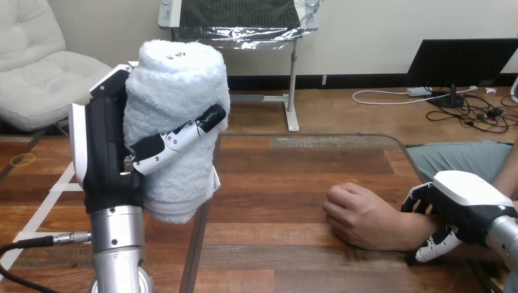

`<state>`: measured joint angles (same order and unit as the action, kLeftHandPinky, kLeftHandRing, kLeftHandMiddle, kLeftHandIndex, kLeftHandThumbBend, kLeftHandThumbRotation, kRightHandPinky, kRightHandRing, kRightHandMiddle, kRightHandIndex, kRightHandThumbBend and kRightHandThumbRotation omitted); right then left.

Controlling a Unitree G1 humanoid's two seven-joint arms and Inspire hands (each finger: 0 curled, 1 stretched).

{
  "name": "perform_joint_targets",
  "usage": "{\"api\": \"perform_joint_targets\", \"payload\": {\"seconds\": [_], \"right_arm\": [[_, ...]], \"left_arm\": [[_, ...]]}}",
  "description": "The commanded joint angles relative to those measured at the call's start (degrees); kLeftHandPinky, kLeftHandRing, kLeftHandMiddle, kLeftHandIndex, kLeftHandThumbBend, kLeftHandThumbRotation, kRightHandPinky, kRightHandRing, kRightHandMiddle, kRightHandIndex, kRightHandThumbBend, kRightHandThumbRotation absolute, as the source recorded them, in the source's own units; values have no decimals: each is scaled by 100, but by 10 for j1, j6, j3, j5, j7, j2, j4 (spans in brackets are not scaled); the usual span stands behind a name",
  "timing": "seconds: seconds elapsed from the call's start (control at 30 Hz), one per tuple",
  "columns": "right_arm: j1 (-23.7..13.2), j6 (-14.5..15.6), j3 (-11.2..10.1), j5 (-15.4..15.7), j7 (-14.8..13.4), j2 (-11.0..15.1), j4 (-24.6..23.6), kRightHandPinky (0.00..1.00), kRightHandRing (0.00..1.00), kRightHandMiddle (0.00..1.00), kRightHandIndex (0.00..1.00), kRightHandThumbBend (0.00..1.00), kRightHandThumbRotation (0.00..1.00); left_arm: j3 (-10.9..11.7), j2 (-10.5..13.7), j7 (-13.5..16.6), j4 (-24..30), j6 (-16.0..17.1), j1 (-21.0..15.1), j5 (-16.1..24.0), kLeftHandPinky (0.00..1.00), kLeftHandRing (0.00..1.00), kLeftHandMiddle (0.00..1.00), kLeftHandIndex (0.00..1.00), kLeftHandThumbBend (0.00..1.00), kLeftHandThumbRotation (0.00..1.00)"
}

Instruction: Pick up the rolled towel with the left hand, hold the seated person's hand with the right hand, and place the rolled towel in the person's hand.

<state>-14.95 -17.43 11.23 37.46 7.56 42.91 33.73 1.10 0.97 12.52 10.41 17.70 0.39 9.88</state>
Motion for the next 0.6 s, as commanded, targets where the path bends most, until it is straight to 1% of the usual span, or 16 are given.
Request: {"api": "perform_joint_targets", "payload": {"seconds": [0.0,0.2,0.37,0.5,0.57], "right_arm": [[-10,18,6,-10,7,-7,22,42,51,58,60,85,12],[-11,18,6,-15,1,-11,25,35,42,50,54,84,8],[-11,14,7,-16,-5,-11,27,25,32,40,47,84,5],[-15,5,9,-17,-11,-12,39,22,29,37,44,85,4],[-16,4,9,-18,-10,-13,40,23,30,38,43,85,4]], "left_arm": [[3,-3,4,10,19,-25,7,15,20,27,34,46,0],[4,-2,3,9,21,-24,5,15,20,27,34,46,0],[3,-3,-1,9,23,-24,-3,15,20,27,34,46,0],[3,-3,2,9,23,-24,0,15,20,27,34,46,0],[3,-3,1,9,23,-24,-1,15,20,27,34,46,0]]}}
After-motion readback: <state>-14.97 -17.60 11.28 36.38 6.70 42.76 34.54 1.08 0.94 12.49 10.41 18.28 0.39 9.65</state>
